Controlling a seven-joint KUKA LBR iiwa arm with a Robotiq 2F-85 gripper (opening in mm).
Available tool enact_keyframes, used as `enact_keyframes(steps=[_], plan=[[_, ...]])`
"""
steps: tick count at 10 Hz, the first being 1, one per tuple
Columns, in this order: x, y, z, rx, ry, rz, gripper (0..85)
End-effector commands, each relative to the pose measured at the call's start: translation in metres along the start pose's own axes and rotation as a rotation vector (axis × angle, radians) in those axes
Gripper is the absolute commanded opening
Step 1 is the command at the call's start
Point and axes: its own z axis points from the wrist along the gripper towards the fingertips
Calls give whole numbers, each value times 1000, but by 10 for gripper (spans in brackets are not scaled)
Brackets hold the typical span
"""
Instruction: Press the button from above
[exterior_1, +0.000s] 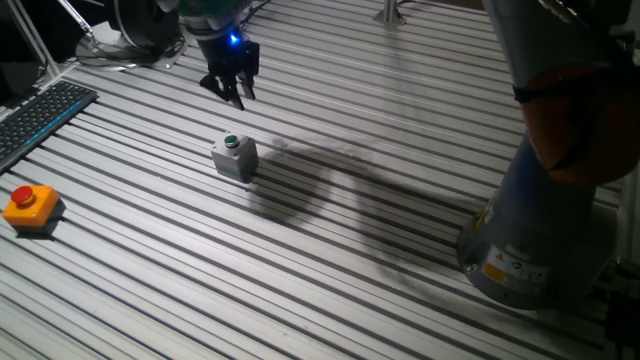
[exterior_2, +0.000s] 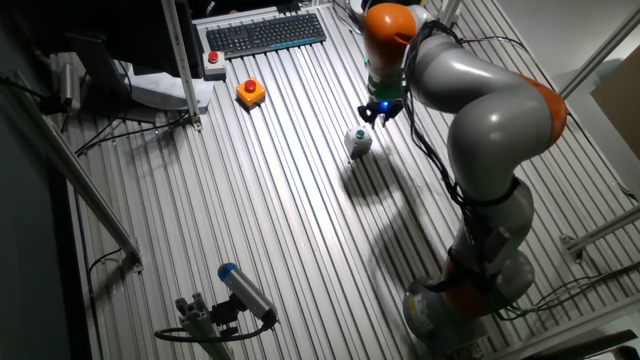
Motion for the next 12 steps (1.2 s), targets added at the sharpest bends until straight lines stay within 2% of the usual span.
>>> enact_keyframes(steps=[1, 4, 6, 7, 10, 12], plan=[[-5, -2, 8, -8, -3, -3, 340], [-12, -1, 17, -26, -7, 9, 340], [-18, 3, 25, -14, -24, 18, 340], [-21, 5, 30, -9, -31, 25, 510], [-26, 9, 40, -9, -26, 57, 510], [-33, 8, 50, -7, -41, 60, 510]])
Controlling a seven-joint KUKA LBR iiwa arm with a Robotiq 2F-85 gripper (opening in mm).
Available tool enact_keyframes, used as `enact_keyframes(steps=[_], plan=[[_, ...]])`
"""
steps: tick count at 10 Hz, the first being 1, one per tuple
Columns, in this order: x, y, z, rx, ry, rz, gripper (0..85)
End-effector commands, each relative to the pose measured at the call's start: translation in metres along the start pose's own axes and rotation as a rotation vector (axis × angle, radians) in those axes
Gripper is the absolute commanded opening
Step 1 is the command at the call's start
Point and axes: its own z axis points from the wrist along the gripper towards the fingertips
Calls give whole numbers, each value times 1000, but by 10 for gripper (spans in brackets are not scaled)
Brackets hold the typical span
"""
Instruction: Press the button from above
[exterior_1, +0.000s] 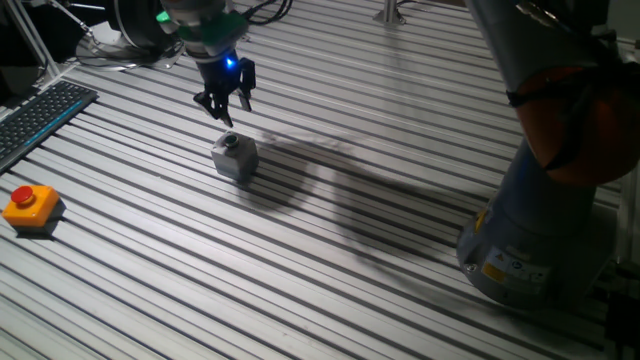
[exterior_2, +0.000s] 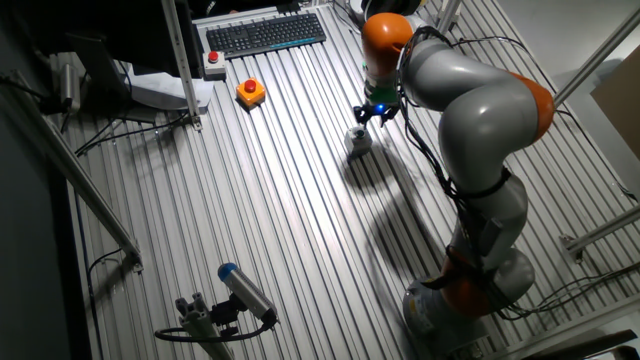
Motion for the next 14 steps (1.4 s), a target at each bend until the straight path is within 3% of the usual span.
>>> enact_keyframes(steps=[1, 3, 8, 14], plan=[[-1, 0, 1, 1, -8, 5, 510], [-2, -1, 2, 7, -38, 12, 510], [-5, 2, 12, 29, -75, 22, 510], [-4, 7, 22, 41, -86, 27, 510]])
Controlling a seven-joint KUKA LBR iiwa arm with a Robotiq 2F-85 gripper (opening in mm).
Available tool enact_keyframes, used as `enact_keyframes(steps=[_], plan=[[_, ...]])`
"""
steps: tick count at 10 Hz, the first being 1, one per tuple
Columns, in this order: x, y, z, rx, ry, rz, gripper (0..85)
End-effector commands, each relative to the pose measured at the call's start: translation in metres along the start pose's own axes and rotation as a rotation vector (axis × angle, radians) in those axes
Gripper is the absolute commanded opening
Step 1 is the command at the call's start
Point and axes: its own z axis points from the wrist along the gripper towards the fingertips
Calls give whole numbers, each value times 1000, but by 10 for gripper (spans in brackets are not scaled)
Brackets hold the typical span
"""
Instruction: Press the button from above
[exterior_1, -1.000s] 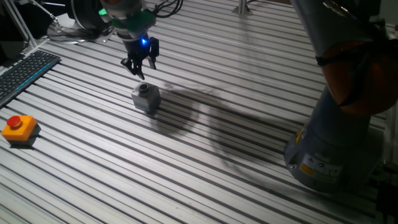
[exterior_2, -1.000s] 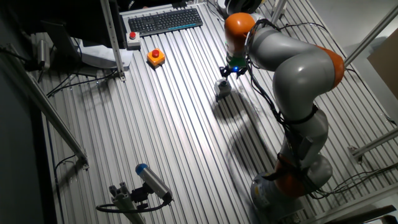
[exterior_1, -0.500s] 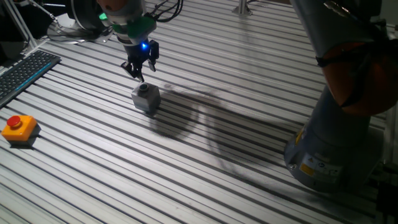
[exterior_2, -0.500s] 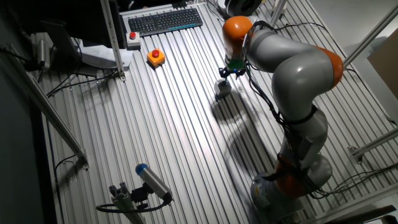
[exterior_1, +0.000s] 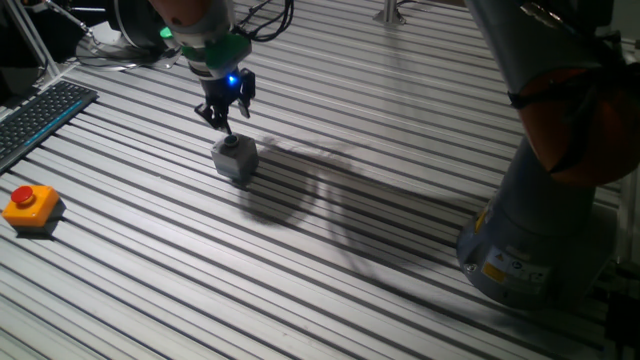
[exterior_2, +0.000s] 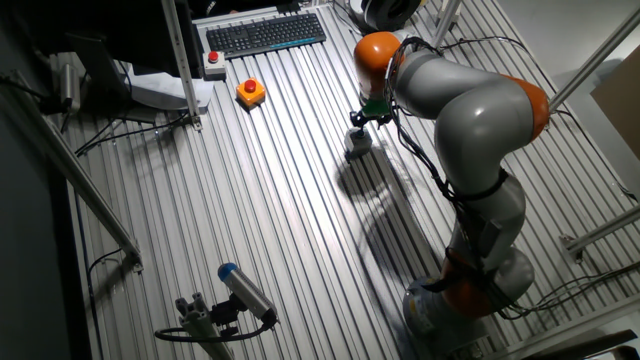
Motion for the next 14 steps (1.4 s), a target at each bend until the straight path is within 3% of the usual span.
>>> enact_keyframes(steps=[1, 7, 14], plan=[[2, 1, 1, 0, 0, 2, 510], [9, -2, 8, -13, 0, 4, 510], [10, -2, 11, -14, -4, 3, 510]])
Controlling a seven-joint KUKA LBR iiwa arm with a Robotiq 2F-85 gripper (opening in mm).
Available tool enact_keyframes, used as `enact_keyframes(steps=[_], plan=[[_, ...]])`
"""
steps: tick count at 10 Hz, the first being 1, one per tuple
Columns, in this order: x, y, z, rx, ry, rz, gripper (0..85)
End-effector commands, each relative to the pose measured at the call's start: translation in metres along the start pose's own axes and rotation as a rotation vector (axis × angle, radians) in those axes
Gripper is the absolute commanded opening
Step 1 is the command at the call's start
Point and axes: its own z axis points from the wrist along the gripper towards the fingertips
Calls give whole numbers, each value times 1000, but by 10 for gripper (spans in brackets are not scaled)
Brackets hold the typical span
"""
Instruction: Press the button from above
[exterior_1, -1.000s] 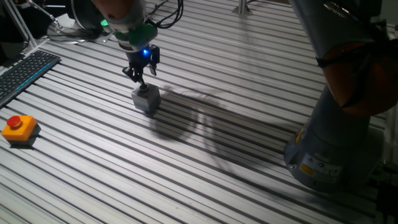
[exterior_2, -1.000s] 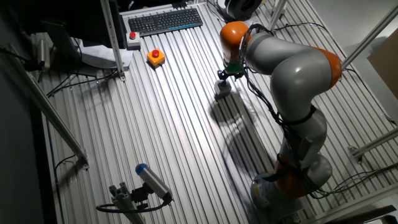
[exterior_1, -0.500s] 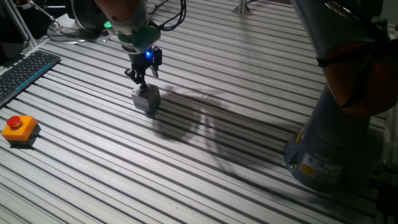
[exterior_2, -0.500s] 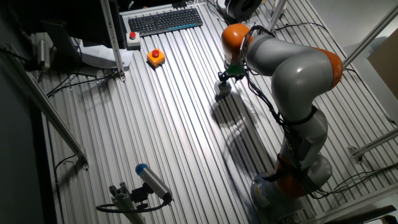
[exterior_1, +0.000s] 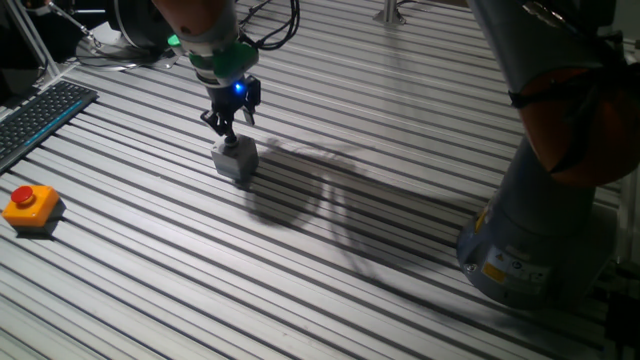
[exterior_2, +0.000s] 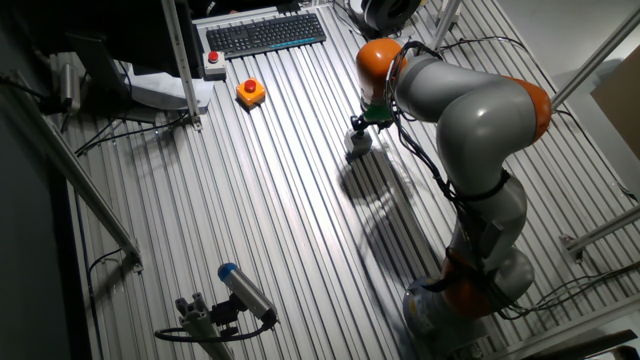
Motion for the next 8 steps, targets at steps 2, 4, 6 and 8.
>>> enact_keyframes(steps=[2, 4, 6, 8], plan=[[1, 0, 2, -1, 0, 1, 510], [1, 0, 5, -2, -4, 2, 510], [0, -1, 3, -4, -2, 3, 510], [-8, -7, -13, -21, 30, -20, 510]])
